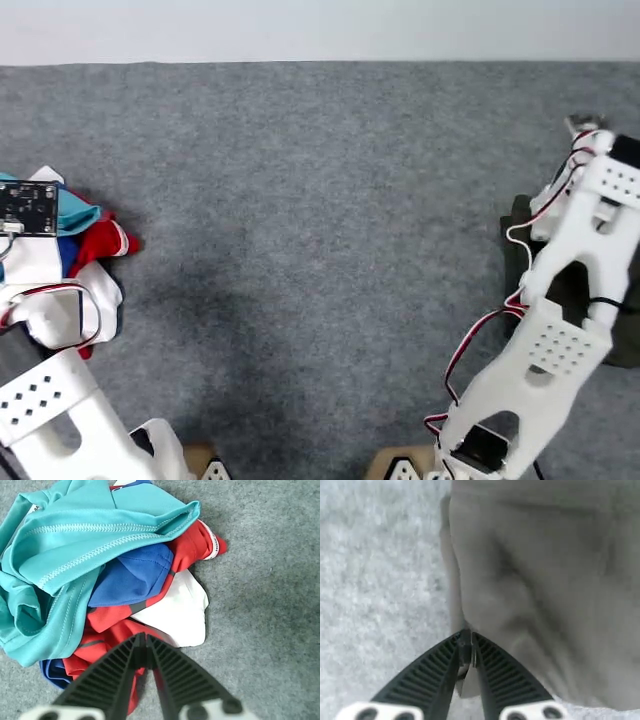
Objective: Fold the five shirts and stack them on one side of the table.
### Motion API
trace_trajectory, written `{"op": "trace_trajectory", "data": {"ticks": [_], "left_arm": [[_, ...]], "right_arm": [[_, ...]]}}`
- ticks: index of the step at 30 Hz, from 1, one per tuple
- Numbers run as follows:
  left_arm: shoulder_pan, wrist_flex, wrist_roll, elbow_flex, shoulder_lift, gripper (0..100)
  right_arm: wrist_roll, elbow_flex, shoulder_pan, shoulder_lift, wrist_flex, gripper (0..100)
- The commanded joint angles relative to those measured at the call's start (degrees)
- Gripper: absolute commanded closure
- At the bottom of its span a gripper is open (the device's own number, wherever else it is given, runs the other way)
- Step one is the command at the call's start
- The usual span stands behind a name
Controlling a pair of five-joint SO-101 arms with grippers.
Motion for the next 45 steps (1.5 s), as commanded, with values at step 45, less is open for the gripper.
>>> {"op": "trace_trajectory", "data": {"ticks": [45], "left_arm": [[3.9,-0.7,-0.4,-0.7,-1.0,99]], "right_arm": [[10.2,22.9,19.5,-0.5,-47.6,99.0]]}}
